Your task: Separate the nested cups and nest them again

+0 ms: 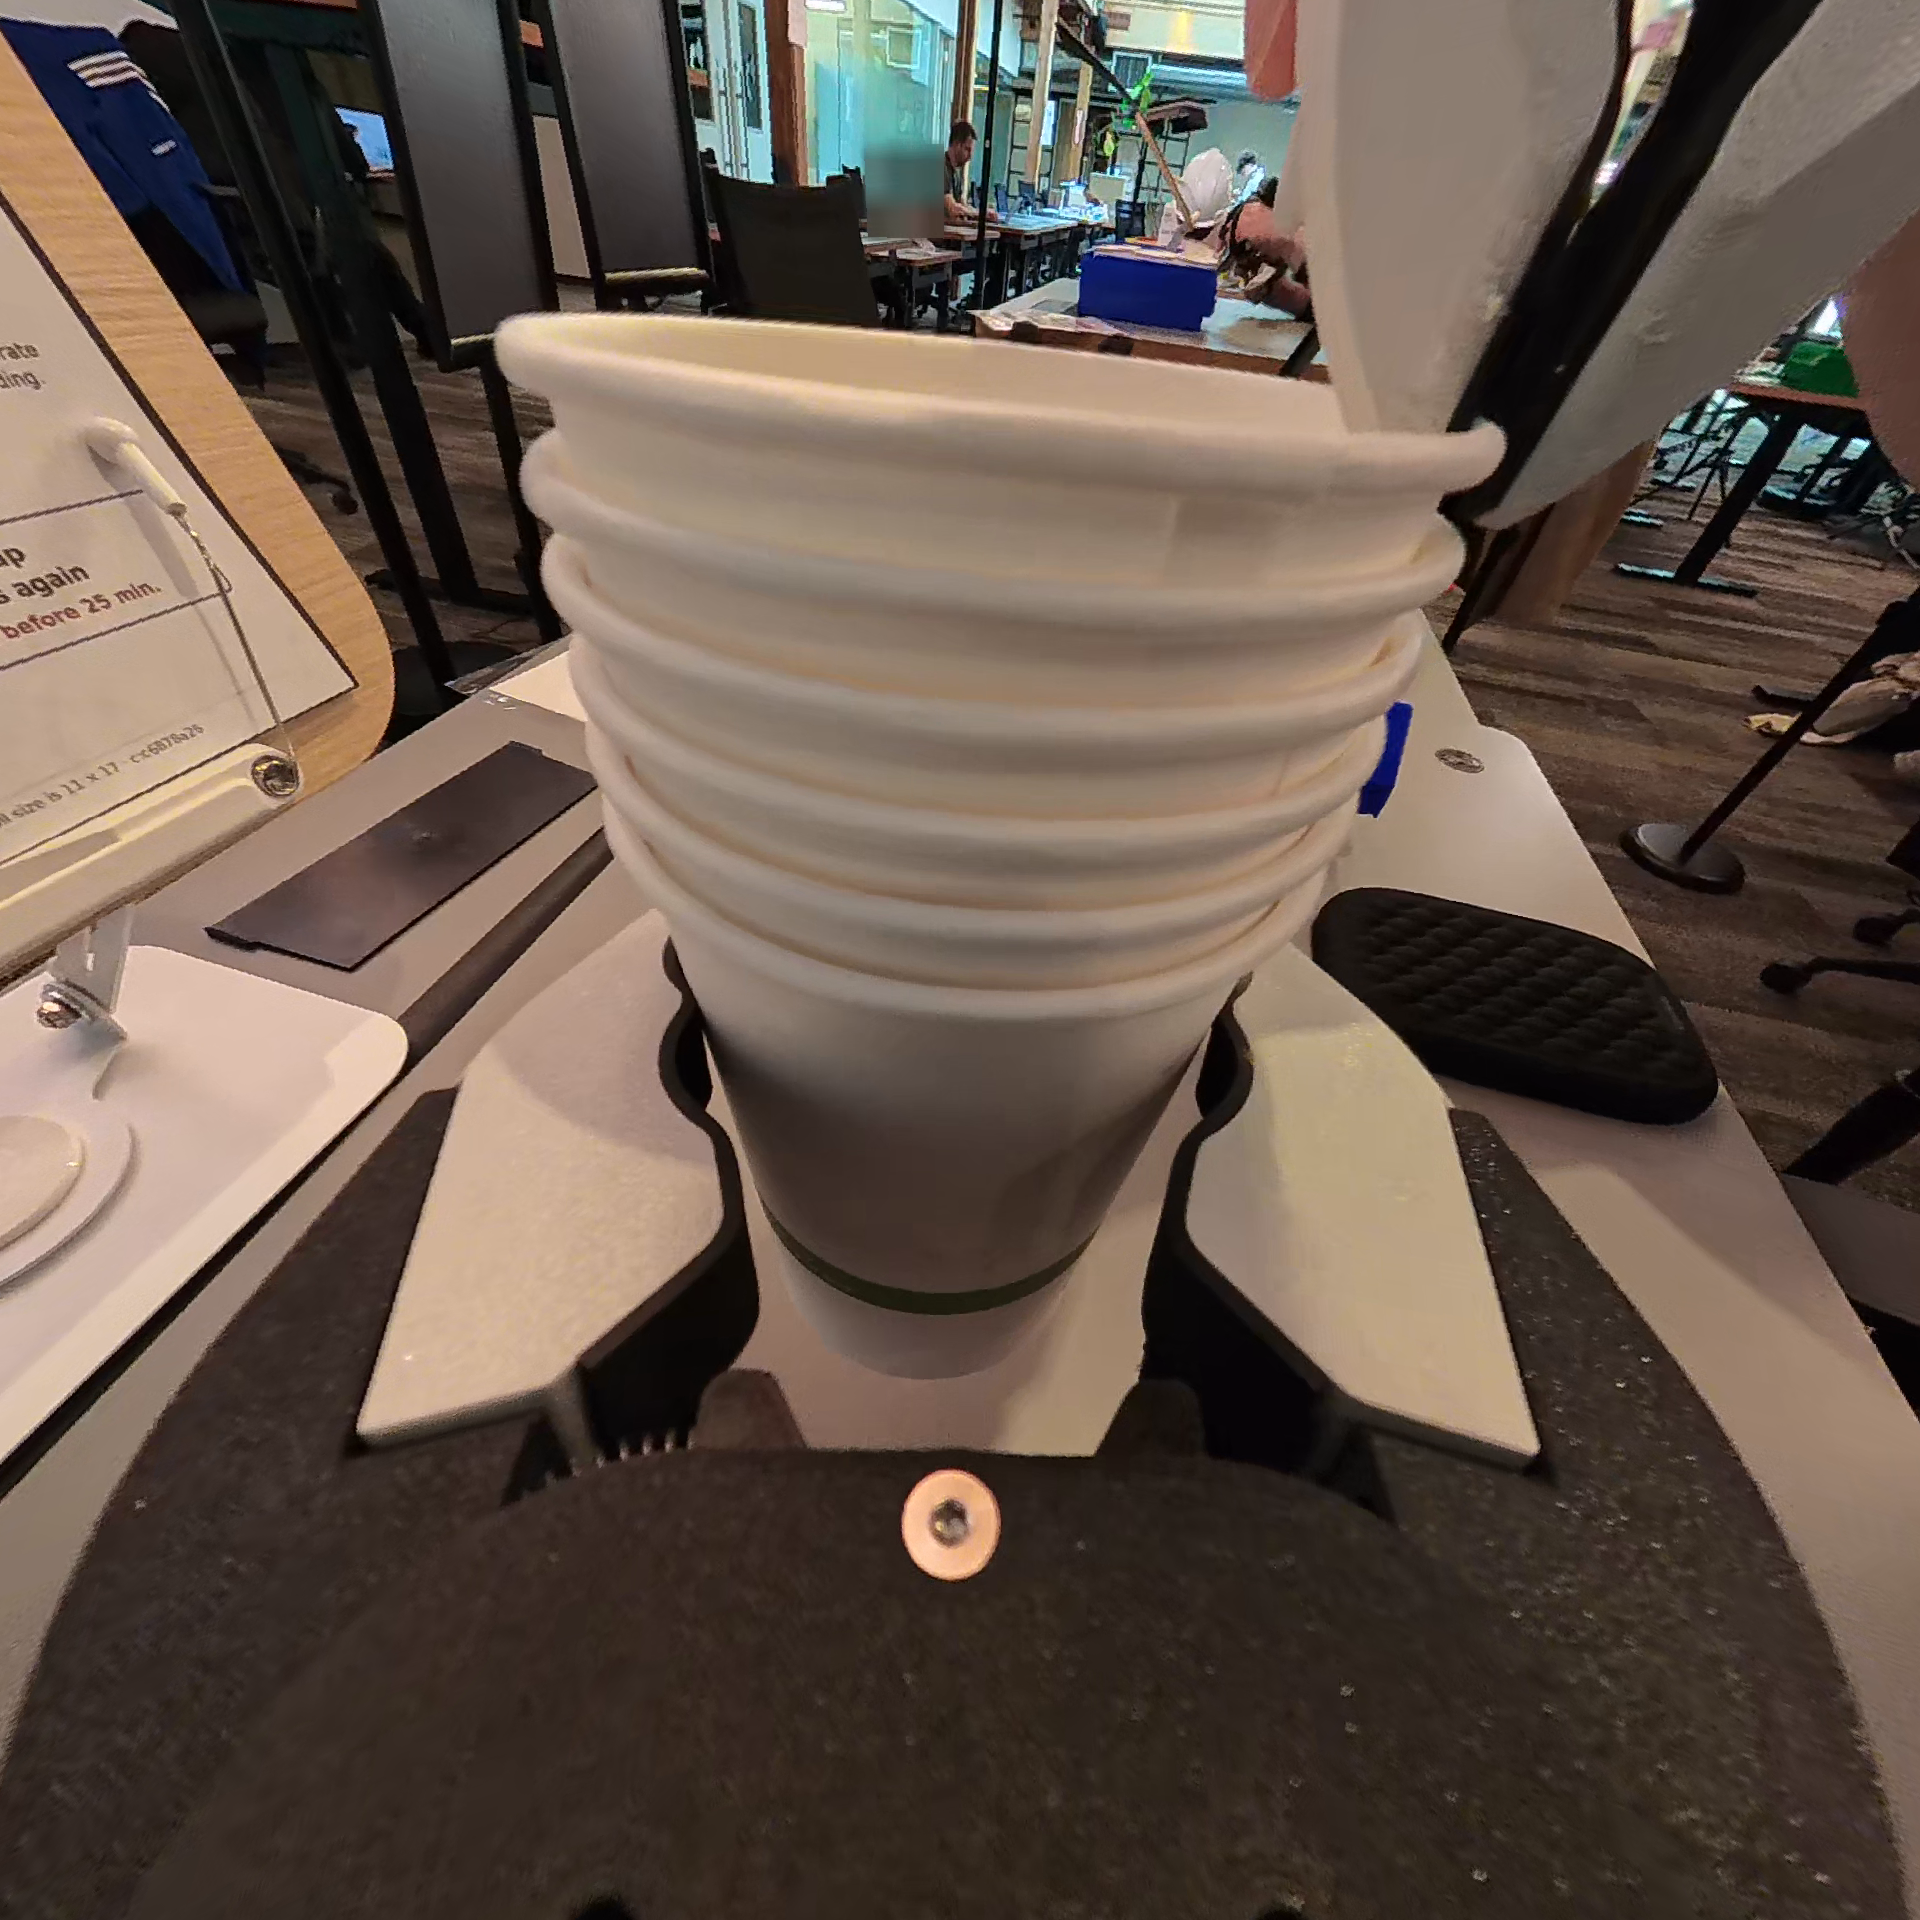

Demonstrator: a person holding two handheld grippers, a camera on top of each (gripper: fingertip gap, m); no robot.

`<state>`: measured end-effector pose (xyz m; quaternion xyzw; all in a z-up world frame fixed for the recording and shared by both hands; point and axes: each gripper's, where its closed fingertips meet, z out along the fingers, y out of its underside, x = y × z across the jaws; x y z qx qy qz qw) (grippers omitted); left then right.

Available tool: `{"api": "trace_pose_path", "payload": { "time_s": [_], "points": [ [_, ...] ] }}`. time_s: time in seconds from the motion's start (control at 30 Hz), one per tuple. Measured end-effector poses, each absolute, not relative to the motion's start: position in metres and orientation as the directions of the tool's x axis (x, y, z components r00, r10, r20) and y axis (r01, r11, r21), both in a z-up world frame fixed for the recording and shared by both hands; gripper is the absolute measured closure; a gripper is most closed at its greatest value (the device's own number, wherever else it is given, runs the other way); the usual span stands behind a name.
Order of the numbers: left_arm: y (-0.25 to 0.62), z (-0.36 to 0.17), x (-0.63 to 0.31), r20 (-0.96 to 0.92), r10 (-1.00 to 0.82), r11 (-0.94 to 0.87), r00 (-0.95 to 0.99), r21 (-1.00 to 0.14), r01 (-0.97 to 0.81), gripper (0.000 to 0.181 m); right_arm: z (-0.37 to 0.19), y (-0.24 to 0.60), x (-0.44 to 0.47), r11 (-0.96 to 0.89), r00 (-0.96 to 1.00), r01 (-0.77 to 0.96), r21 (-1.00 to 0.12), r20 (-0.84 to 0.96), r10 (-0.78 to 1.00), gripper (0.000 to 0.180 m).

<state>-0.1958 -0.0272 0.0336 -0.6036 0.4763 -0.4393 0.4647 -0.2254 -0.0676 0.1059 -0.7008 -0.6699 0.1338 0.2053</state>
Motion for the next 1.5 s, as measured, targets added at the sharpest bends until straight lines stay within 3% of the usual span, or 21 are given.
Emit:
{"api": "trace_pose_path", "payload": {
  "time_s": [0.47, 1.1, 1.3, 1.5],
  "points": [
    [-0.022, 0.023, -0.194, 0.119, -0.978, -0.151, 0.173, -0.971, -0.185, 0.087, 0.135, -0.057, -0.218, 0.025, 0.072, 0.875, -0.483, 0.18, 0.981, 0.177],
    [-0.026, 0.01, -0.186, 0.11, -0.983, -0.14, 0.148, -0.966, -0.216, 0.087, 0.235, -0.057, -0.177, 0.04, 0.173, 0.842, -0.538, 0.34, 0.924, 0.177],
    [-0.016, 0.016, -0.197, 0.132, -0.976, -0.164, 0.173, -0.969, -0.185, 0.088, 0.272, -0.056, -0.092, -0.106, 0.367, 0.827, -0.553, 0.388, 0.845, 0.177],
    [-0.018, 0.026, -0.2, 0.116, -0.978, -0.146, 0.175, -0.975, -0.17, 0.088, 0.241, -0.049, 0.043, -0.402, 0.62, 0.76, -0.511, 0.383, 0.684, 0.177]
  ]
}}
